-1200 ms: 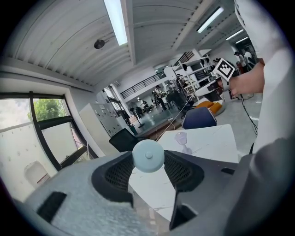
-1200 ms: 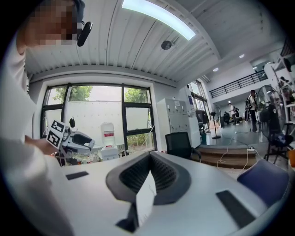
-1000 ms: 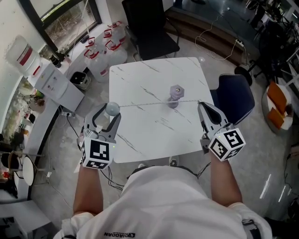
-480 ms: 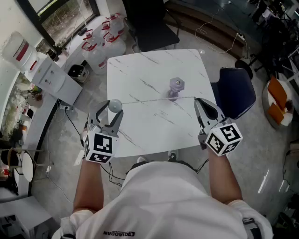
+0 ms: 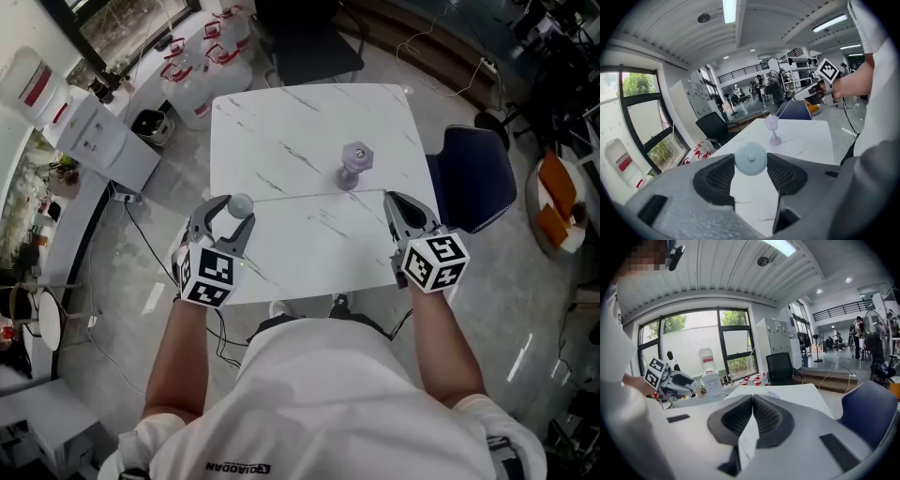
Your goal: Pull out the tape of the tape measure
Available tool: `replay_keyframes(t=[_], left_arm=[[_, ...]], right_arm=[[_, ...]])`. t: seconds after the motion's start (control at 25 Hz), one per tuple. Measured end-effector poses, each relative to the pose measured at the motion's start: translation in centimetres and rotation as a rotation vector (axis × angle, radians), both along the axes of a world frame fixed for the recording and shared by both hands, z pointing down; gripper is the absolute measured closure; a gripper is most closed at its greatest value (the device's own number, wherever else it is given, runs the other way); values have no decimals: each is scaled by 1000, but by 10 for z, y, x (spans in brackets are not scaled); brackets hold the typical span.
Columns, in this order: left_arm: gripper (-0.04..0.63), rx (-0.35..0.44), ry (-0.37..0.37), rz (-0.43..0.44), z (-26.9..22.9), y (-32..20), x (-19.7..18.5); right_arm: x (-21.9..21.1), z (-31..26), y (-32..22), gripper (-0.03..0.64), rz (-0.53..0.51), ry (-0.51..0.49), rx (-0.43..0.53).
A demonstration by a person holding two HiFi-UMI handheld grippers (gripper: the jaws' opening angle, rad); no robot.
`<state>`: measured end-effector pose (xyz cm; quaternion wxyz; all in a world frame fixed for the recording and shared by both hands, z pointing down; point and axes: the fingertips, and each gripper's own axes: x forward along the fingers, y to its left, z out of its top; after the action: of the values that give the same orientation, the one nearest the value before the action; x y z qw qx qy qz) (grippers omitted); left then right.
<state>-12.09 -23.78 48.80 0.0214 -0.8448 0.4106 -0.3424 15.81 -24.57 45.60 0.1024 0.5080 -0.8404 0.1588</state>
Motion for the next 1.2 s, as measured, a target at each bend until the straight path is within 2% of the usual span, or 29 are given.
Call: replay_keyframes(t=[0.72,0.88,1.2], left_arm=[[371,-314,-133,24,180,-9,11],[371,-371,-135,8,201,-15,13],[371,-422,-138,-9,223,-23,12]], right_arm=[[7,185,-14,607,-59,201,-346],[7,208,-27,607,-68,225,-396],[5,238,-43,606,-94,282,-457]])
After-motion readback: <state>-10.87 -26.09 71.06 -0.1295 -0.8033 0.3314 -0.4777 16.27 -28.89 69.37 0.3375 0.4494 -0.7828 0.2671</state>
